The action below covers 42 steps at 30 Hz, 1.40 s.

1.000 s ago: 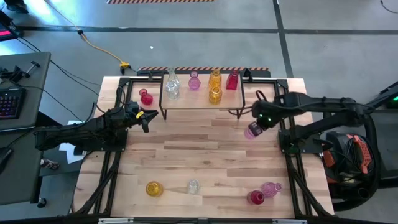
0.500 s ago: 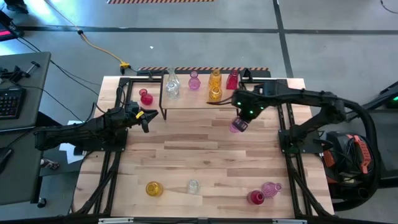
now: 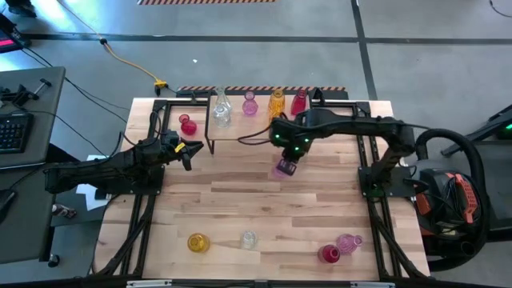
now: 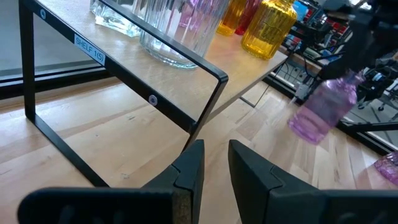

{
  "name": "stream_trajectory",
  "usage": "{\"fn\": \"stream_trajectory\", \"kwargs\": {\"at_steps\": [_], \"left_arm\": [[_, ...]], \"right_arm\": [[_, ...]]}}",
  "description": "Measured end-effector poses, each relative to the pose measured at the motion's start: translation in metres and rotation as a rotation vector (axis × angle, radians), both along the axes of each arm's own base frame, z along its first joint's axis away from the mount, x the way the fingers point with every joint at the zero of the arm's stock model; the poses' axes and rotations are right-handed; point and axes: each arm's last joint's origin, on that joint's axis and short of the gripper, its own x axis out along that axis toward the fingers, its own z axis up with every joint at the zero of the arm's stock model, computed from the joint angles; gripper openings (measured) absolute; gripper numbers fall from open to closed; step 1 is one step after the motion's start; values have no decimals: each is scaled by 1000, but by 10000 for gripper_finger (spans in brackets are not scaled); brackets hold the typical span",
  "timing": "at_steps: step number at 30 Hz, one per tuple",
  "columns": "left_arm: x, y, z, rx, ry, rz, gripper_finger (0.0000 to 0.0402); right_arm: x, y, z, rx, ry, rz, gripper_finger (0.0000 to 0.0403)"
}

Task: Sort vases onto shelf
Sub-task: Put the top purple vase on the shelf aligned with the other purple vase

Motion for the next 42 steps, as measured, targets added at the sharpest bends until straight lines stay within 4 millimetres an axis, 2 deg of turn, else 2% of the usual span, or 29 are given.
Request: {"fn": "stream_trajectory", "kwargs": {"at_steps": [10,17,33,42], "left_arm": [[0,0,0,0,0,0,65],[0,0,0,0,0,0,65],[0,0,0,0,0,0,65],[0,0,0,0,0,1,65]], "right_arm": [[37,9,-14,33,-32,94,0],[54,15,-25,41,-30,123,0],[57,14,-41,41,-7,114,12],[59,14,-42,45,-18,120,24]]}}
